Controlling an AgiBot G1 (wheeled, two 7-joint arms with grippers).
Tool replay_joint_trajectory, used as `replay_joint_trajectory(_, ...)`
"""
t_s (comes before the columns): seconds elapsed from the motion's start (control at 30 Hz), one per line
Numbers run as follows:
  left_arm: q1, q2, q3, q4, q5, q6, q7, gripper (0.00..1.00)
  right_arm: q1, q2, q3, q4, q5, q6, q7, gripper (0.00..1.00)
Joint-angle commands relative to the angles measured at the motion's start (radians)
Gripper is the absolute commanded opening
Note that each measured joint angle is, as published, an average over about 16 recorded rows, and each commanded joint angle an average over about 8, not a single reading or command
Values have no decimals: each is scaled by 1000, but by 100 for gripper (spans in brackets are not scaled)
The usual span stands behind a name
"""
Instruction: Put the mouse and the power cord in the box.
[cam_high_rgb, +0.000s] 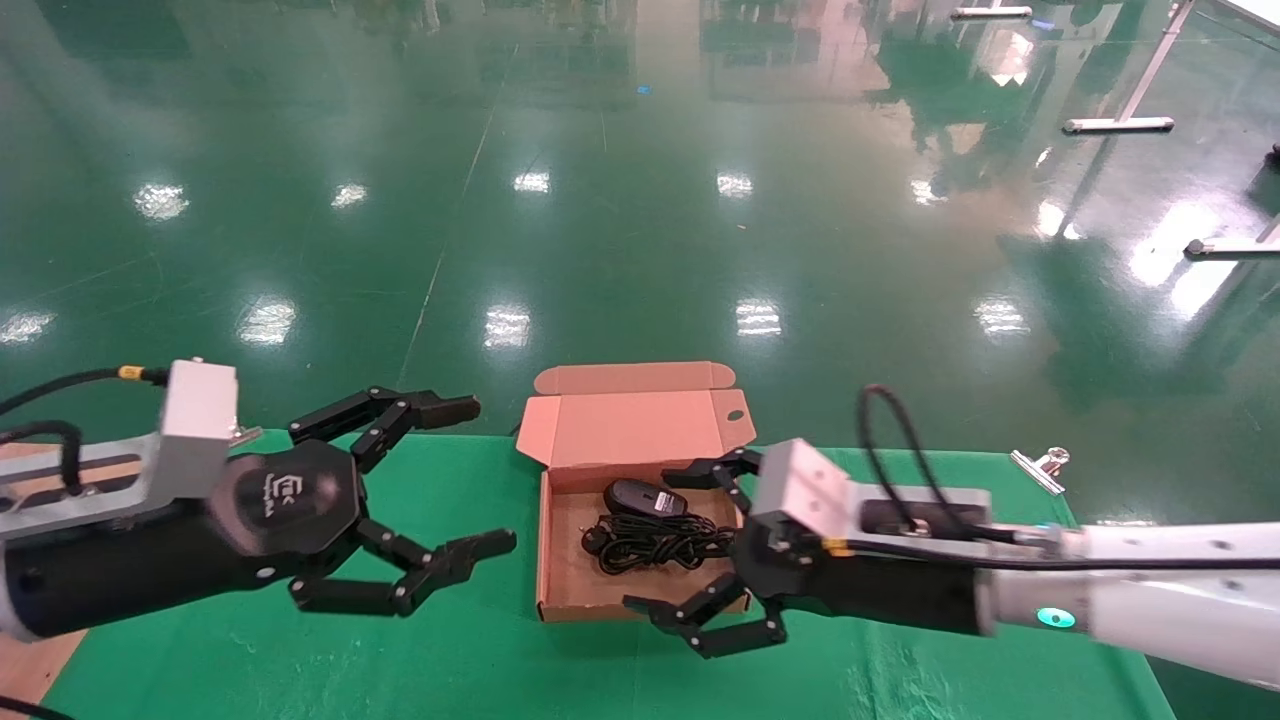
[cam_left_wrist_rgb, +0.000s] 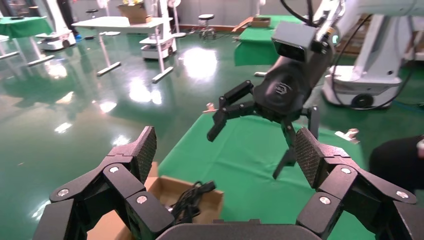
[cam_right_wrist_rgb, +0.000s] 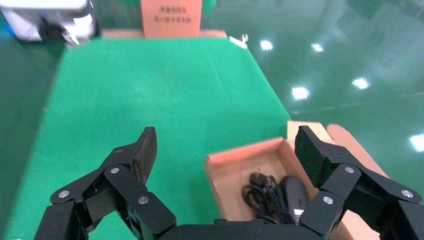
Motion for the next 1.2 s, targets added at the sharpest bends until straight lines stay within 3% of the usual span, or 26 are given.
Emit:
replay_joint_trajectory(0.03,14,-11,-17,-38,-3,6,-28,100,-17,26,31,23,28,-29,20,100)
replay_joint_trajectory(0.8,155,-124,-192,-423,-38,68,-315,100,-207,306,367,279,330,-344,240,100)
replay_joint_trajectory(1.2,159,-127,-196,-432,-39,70,-319,100,-224,328,395,300,356,-370,252,100)
